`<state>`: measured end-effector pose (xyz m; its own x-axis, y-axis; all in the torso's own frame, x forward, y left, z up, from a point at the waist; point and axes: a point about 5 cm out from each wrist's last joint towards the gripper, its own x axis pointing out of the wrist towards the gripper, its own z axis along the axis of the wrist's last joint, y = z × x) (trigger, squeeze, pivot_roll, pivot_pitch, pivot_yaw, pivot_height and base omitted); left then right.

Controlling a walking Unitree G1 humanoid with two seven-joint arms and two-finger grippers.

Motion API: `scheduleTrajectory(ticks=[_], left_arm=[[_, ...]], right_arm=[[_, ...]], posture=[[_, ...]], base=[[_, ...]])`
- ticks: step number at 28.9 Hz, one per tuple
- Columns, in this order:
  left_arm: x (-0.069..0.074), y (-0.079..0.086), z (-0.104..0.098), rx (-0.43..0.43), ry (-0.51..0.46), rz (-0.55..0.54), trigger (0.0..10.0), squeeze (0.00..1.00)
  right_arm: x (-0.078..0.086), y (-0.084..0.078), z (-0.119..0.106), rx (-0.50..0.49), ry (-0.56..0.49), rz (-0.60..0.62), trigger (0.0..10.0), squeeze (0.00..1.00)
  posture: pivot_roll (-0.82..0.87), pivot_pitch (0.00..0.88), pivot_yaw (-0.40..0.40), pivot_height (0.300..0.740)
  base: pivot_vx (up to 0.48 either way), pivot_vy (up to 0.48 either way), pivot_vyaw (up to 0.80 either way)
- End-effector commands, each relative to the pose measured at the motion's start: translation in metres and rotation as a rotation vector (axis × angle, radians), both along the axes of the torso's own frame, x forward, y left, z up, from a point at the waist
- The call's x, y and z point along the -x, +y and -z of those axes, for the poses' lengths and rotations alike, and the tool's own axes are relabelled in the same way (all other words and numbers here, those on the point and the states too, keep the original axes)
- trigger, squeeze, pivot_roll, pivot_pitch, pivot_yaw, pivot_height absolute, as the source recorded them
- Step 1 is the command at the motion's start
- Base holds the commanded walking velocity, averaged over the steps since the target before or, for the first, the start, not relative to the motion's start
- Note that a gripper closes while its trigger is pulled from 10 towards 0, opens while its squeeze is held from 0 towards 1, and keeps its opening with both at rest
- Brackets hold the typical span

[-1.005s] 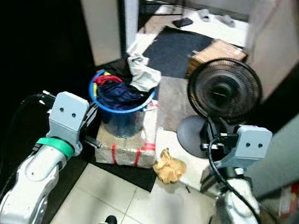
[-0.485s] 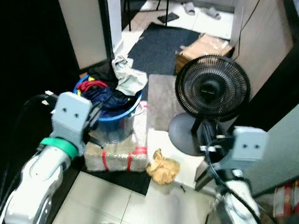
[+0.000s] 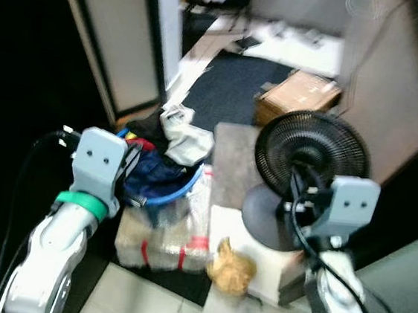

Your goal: Clothes washing

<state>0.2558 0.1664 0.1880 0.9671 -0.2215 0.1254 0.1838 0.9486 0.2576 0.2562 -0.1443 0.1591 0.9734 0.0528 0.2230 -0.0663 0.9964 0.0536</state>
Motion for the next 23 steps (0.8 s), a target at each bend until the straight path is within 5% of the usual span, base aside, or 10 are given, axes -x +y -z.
scheduleTrajectory(ticks=[1, 23], left_arm=[[0.0007, 0.0020, 0.0041, -0.012, 0.020, -0.007, 10.0, 0.00], [0.0016, 0.0015, 0.0075, -0.020, 0.032, -0.013, 10.0, 0.00]], right_arm=[[0.0014, 0.0032, 0.0039, -0.016, 0.020, -0.007, 10.0, 0.00], [0.0021, 0.0053, 0.0027, -0.009, 0.016, -0.032, 10.0, 0.00]], posture=[[0.00, 0.055, 0.058, 0.740], [-0.01, 0.060, 0.055, 0.740]], base=[[0.334, 0.000, 0.00], [0.015, 0.000, 0.00]])
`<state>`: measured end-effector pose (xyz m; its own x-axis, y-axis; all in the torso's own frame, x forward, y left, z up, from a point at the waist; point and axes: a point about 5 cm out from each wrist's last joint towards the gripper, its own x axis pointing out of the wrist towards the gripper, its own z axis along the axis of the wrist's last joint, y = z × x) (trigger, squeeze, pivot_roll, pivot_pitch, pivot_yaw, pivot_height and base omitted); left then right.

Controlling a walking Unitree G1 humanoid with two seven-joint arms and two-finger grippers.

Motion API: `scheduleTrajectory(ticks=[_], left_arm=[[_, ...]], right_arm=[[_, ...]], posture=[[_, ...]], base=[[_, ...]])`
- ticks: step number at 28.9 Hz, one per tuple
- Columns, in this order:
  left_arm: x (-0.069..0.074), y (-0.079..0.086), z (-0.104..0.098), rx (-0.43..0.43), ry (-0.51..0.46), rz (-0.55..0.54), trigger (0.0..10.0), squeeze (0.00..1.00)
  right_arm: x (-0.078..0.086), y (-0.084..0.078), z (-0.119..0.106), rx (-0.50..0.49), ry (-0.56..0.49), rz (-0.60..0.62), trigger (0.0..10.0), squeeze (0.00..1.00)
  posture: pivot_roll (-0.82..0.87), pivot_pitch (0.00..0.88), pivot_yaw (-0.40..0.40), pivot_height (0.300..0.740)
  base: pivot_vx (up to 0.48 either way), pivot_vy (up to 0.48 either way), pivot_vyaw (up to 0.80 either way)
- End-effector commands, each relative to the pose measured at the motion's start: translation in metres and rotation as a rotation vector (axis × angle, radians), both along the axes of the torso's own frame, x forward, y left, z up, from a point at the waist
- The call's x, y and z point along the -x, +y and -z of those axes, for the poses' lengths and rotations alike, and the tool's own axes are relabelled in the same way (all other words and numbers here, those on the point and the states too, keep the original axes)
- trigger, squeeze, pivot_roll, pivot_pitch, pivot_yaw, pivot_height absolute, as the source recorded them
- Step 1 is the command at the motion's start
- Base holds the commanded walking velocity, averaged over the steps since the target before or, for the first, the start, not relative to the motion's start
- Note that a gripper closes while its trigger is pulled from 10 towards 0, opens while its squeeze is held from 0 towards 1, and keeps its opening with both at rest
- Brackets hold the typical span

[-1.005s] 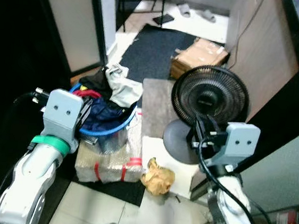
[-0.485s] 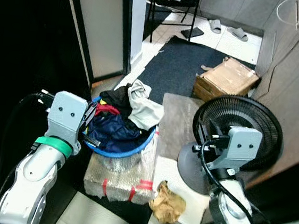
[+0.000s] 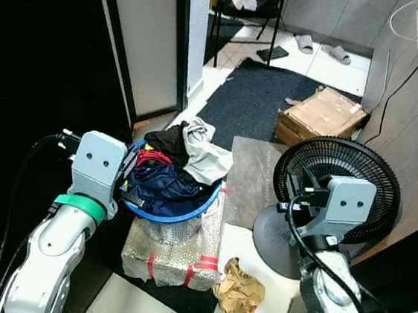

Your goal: Clothes washing

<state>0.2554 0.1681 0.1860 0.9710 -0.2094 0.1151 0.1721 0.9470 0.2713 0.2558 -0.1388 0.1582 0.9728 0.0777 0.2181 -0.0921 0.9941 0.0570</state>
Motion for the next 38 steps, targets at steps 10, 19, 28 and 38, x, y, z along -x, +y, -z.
scheduleTrajectory(ticks=[10, 19, 28, 38], left_arm=[[0.000, 0.003, 0.012, 0.015, 0.057, -0.020, 10.0, 0.00], [-0.004, 0.010, 0.017, 0.008, 0.082, -0.064, 10.0, 0.00], [-0.007, 0.009, 0.018, 0.000, 0.079, -0.067, 10.0, 0.00], [-0.010, 0.005, 0.019, 0.009, 0.079, -0.063, 10.0, 0.00]], right_arm=[[0.000, 0.002, 0.003, -0.019, 0.020, -0.025, 10.0, 0.00], [-0.004, 0.007, 0.002, -0.018, 0.015, -0.053, 10.0, 0.00], [-0.005, 0.010, 0.001, -0.034, 0.015, -0.073, 10.0, 0.00], [-0.008, 0.010, 0.001, -0.033, 0.017, -0.079, 10.0, 0.00]], posture=[[0.00, 0.056, 0.054, 0.740], [0.00, 0.043, 0.054, 0.740], [0.00, 0.036, 0.056, 0.740], [0.00, 0.037, 0.055, 0.740]], base=[[0.000, 0.000, 0.00], [0.000, 0.000, 0.00], [0.000, 0.000, 0.00], [0.000, 0.000, 0.00]])
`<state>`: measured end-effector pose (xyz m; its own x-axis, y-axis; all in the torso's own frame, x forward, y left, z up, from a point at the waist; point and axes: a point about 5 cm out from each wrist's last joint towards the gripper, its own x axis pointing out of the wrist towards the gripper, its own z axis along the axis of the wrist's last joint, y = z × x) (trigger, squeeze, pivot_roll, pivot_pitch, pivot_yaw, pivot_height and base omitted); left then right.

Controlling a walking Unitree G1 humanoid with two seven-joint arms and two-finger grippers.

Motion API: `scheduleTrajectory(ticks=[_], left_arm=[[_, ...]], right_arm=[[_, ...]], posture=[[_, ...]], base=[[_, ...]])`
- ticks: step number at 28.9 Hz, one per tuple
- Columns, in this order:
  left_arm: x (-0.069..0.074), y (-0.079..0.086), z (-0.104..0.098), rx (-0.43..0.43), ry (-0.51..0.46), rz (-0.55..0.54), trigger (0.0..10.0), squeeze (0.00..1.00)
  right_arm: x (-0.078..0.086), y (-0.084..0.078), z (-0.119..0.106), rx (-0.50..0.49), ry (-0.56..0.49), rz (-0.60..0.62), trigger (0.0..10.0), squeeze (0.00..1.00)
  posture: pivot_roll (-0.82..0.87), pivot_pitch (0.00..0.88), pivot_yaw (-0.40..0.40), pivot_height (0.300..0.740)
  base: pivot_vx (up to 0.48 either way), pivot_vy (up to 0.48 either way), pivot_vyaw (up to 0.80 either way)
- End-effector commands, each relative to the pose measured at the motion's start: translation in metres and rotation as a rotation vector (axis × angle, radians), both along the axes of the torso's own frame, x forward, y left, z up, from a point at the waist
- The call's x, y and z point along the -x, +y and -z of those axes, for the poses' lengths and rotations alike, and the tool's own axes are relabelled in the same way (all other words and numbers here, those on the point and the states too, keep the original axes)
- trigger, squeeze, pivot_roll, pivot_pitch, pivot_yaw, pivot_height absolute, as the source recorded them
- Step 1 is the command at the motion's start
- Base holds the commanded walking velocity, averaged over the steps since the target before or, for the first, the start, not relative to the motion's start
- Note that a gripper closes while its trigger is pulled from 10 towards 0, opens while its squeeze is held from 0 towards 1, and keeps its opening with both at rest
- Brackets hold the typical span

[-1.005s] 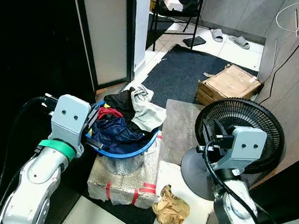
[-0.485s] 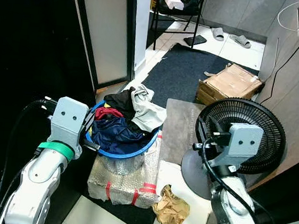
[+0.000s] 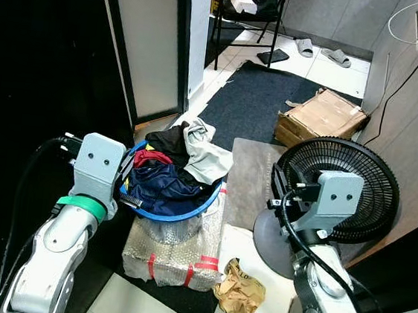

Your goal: Clothes washing

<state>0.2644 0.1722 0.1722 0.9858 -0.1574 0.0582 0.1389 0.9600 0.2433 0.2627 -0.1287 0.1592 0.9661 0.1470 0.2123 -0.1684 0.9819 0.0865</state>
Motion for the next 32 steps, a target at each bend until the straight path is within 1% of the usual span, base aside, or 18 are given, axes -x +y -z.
scheduleTrajectory(ticks=[1, 4, 12, 17, 22, 23, 28, 32], left_arm=[[-0.0006, 0.0013, 0.0050, -0.011, 0.018, -0.012, 10.0, 0.00], [-0.0004, 0.0018, 0.0051, -0.011, 0.019, -0.015, 10.0, 0.00], [0.0004, 0.0026, 0.0051, -0.012, 0.019, -0.021, 10.0, 0.00], [0.0005, 0.0026, 0.0051, -0.012, 0.019, -0.022, 10.0, 0.00], [0.0009, 0.0027, 0.0052, -0.010, 0.020, -0.022, 10.0, 0.00], [0.0010, 0.0027, 0.0053, -0.010, 0.020, -0.022, 10.0, 0.00], [0.0012, 0.0026, 0.0051, -0.010, 0.020, -0.022, 10.0, 0.00], [0.0016, 0.0023, 0.0056, -0.009, 0.022, -0.021, 10.0, 0.00]], right_arm=[[-0.0006, 0.0002, 0.0020, -0.004, 0.008, -0.001, 10.0, 0.00], [-0.0002, 0.0005, 0.0022, -0.007, 0.007, -0.004, 10.0, 0.00], [-0.0003, -0.0002, 0.0020, -0.007, 0.009, 0.000, 10.0, 0.00], [-0.0004, -0.0003, 0.0020, -0.007, 0.010, 0.000, 10.0, 0.00], [-0.0001, -0.0004, 0.0025, -0.007, 0.013, 0.001, 10.0, 0.00], [0.0000, -0.0004, 0.0027, -0.007, 0.014, 0.001, 10.0, 0.00], [0.0002, -0.0005, 0.0026, -0.007, 0.015, 0.001, 10.0, 0.00], [0.0007, -0.0005, 0.0027, -0.007, 0.016, 0.001, 10.0, 0.00]], posture=[[0.00, 0.037, 0.055, 0.735], [0.00, 0.039, 0.054, 0.730], [0.00, 0.044, 0.053, 0.695], [0.00, 0.046, 0.053, 0.685], [0.00, 0.048, 0.053, 0.665], [0.00, 0.048, 0.053, 0.655], [0.00, 0.051, 0.053, 0.645], [0.00, 0.055, 0.053, 0.625]], base=[[0.000, 0.000, 0.00], [0.000, 0.000, 0.00], [0.000, 0.000, 0.00], [0.000, 0.000, 0.00], [0.000, 0.000, 0.00], [0.000, 0.000, 0.00], [0.000, 0.000, 0.00], [0.000, 0.000, 0.00]])
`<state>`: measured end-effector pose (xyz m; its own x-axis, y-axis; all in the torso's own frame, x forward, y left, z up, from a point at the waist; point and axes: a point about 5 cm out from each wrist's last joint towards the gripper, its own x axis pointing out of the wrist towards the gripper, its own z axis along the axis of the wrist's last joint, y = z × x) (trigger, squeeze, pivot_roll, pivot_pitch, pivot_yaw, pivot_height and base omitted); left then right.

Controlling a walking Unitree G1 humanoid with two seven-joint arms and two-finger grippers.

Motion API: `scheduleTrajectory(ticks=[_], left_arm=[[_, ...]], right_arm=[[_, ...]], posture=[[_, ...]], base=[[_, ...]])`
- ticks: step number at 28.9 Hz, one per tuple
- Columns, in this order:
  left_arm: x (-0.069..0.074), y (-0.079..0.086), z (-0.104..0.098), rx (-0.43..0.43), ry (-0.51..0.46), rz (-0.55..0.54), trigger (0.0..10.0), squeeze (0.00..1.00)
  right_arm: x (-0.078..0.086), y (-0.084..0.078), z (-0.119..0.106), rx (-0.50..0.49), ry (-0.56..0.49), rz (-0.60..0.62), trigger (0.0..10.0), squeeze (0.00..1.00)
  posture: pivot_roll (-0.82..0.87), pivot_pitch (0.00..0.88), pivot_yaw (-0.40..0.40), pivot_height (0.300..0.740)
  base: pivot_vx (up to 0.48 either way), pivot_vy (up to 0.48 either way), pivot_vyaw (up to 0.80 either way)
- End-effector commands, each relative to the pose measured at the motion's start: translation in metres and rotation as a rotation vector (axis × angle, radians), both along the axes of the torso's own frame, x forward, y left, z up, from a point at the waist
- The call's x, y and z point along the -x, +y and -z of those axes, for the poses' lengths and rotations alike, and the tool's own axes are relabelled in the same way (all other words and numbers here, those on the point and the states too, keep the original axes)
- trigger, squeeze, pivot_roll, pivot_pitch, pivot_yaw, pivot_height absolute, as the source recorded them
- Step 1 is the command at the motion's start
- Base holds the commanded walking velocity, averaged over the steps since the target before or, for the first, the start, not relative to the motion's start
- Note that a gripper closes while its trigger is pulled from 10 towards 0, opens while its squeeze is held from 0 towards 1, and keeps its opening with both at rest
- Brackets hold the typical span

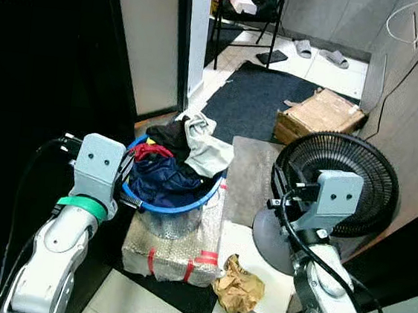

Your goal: Clothes washing

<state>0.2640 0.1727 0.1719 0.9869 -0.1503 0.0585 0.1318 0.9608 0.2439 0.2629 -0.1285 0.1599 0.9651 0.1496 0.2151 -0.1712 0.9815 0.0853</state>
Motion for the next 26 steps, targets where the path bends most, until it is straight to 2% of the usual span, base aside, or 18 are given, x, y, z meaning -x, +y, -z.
scheduleTrajectory(ticks=[1, 26], left_arm=[[0.0013, 0.0018, 0.0054, -0.008, 0.023, -0.014, 10.0, 0.00], [0.0021, 0.0012, 0.0061, -0.010, 0.027, -0.013, 10.0, 0.00]], right_arm=[[0.0010, -0.0008, 0.0034, -0.007, 0.020, 0.003, 10.0, 0.00], [0.0017, -0.0005, 0.0039, -0.010, 0.025, -0.001, 10.0, 0.00]], posture=[[0.00, 0.055, 0.052, 0.620], [0.00, 0.061, 0.053, 0.505]], base=[[0.000, 0.000, 0.00], [0.000, 0.000, 0.00]])
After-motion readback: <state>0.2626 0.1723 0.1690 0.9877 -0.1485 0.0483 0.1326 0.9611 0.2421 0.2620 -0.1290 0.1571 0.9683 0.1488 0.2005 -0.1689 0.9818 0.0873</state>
